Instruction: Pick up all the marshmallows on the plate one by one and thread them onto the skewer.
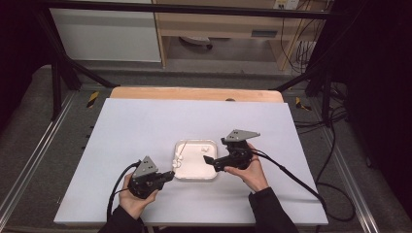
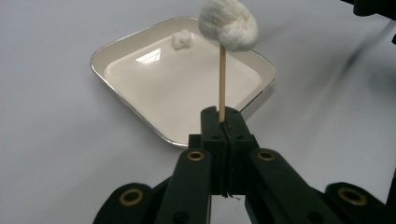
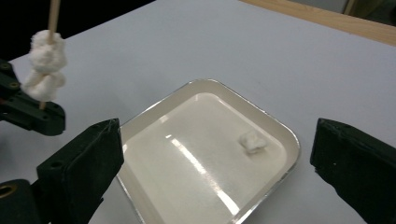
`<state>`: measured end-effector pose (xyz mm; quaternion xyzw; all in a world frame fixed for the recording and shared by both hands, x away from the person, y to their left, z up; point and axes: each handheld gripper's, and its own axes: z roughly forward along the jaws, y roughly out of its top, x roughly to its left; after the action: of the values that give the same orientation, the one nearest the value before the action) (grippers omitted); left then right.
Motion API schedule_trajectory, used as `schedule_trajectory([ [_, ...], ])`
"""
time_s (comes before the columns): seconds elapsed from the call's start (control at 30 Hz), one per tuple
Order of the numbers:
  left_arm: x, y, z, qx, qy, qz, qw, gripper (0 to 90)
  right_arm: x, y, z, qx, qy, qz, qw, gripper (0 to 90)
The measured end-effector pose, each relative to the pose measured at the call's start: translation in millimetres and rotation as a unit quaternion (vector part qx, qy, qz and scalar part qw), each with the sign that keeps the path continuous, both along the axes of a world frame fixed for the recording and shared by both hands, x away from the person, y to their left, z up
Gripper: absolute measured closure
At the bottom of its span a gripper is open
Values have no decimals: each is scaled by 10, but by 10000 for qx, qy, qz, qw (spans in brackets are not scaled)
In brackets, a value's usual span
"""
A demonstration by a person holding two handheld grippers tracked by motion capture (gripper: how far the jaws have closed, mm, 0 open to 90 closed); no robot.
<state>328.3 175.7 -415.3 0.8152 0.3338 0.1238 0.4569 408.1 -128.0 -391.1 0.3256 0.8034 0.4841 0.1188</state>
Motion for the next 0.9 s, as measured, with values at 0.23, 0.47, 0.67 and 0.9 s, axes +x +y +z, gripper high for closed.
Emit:
schedule_trajectory([
  [0.23,10,20,-7,-92,65,26,9999,889,182,21,-74,-231,81,-196,9995,16],
  [0.47,19,50,-6,-127,84,53,9999,889,376,105,-175,-523,213,-257,9981,47],
  [0.67,20,45,-8,-109,97,36,9999,889,481,205,-263,-637,231,-165,9976,106],
  [0.9,23,46,-9,-100,101,30,9999,889,561,277,-409,-686,359,-20,9970,243],
])
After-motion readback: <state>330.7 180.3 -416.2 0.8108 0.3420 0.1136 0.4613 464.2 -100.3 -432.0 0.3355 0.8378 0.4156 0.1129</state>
